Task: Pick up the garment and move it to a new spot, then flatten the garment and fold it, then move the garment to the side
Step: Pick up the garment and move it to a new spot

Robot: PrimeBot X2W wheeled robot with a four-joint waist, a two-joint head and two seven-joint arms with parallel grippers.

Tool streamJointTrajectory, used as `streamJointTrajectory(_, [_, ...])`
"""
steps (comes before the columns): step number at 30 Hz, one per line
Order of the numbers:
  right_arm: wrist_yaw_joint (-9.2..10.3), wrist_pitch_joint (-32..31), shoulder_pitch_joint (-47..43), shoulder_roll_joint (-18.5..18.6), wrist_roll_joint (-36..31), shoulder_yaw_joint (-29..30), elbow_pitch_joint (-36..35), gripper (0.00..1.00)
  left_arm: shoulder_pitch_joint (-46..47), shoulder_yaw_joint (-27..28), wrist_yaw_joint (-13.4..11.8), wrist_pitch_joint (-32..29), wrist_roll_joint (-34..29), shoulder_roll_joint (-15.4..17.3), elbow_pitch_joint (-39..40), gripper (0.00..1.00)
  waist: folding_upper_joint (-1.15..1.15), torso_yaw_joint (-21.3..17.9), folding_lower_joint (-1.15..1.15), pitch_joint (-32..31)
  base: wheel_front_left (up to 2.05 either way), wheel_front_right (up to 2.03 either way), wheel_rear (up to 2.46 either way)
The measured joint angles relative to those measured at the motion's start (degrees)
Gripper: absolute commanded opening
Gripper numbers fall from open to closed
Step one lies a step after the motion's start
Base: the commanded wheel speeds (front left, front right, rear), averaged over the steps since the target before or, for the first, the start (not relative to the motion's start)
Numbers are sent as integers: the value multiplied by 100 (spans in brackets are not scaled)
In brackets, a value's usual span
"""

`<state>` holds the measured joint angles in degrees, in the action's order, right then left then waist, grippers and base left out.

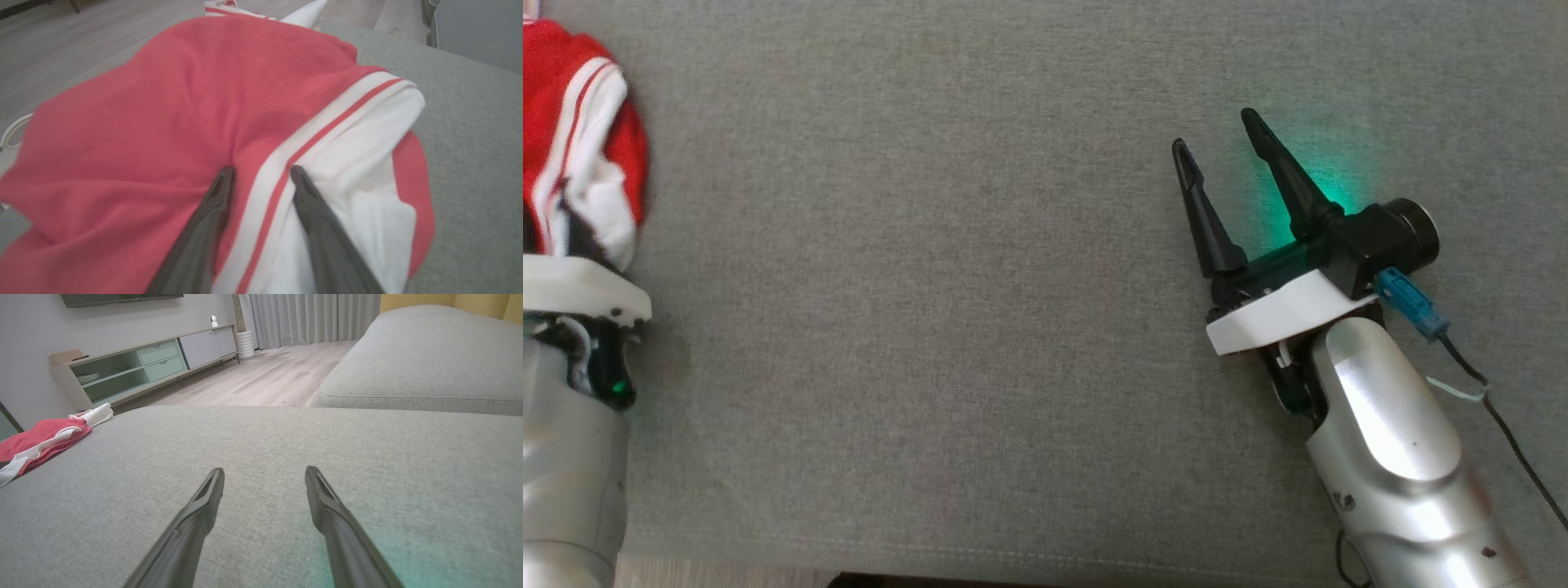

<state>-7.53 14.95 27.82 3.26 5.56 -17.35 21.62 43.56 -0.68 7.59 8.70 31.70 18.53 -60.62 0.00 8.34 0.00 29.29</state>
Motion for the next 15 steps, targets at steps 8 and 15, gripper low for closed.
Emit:
streamJointTrajectory(8, [0,-4,-78,16,157,156,213,100,75,-948,0,325,219,247,445,0,0,-55,1,-347,0,0,0])
streamJointTrajectory(15, [0,-9,-459,23,548,142,274,100,322,-1695,0,550,196,580,1563,0,0,-251,-1,-889,0,0,0])
